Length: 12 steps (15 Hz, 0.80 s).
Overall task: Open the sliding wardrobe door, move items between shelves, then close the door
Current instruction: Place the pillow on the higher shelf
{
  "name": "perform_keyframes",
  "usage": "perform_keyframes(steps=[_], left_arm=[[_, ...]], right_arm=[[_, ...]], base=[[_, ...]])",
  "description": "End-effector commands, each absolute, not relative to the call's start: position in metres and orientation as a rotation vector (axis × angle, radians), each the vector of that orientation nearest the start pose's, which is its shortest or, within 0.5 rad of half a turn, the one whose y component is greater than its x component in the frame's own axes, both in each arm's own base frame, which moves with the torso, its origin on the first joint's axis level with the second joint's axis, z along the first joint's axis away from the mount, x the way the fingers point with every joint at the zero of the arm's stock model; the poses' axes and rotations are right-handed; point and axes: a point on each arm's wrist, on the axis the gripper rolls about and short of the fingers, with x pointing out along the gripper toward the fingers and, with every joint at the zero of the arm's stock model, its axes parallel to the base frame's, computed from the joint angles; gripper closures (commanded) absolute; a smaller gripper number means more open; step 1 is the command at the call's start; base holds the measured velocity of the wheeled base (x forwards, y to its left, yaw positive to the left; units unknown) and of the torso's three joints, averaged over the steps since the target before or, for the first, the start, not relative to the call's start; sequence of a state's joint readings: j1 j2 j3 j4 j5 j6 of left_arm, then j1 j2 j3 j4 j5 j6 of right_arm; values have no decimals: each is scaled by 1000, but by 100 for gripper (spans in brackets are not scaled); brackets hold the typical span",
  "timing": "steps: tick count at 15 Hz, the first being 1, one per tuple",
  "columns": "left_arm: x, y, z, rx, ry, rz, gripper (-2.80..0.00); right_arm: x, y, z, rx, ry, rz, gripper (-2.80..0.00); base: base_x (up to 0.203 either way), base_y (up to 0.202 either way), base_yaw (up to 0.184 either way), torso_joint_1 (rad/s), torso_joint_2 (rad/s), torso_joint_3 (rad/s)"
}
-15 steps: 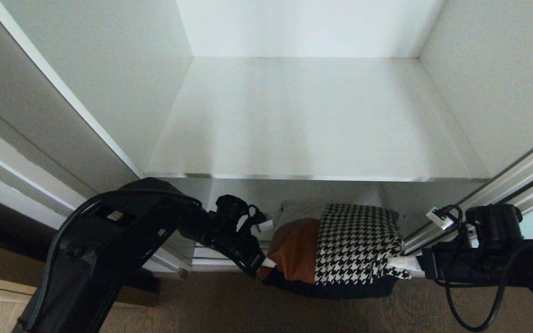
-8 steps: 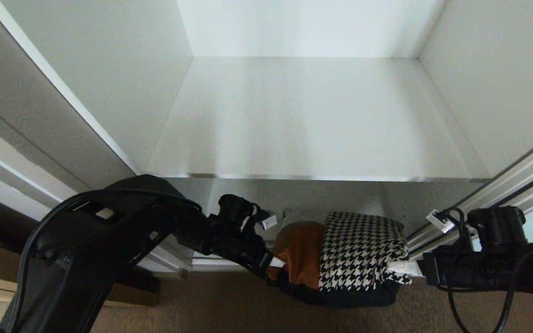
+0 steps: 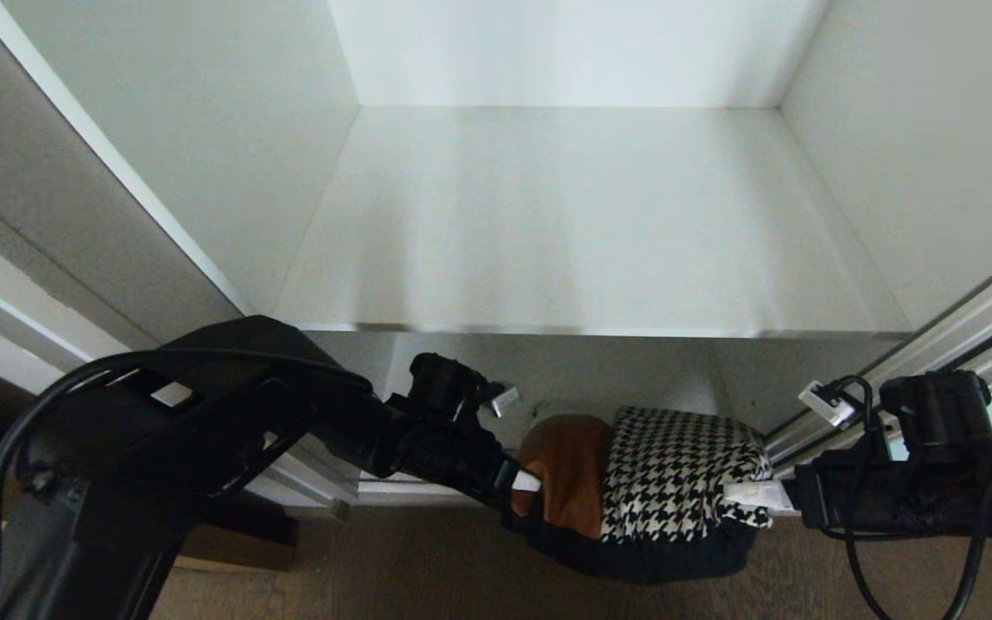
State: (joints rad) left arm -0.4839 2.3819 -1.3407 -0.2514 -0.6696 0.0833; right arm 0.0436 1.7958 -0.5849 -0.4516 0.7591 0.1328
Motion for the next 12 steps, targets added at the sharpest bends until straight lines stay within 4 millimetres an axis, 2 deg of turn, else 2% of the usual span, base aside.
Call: perform_keyframes(steps=[1,3,6,8,12], left_arm=[[382,-215,20,-21,795,-1117,0],[384,-215,18,-25,789,-1105,0],[382,-215,25,-35,781,-1060,0],[377,-212,29,-38,786,-1057,0],[360,-207,50,-51,781,-1061,0]], right_arm=[[265,28,81,408,824,714,0],[262,26,78,416,835,704,0],[248,27,84,411,828,711,0],[241,28,86,410,833,716,0],[221,27,89,412,835,720,0]], base=[[0,0,0,0,0,0],[0,0,0,0,0,0],[0,0,0,0,0,0],[0,0,0,0,0,0],[0,0,0,0,0,0]])
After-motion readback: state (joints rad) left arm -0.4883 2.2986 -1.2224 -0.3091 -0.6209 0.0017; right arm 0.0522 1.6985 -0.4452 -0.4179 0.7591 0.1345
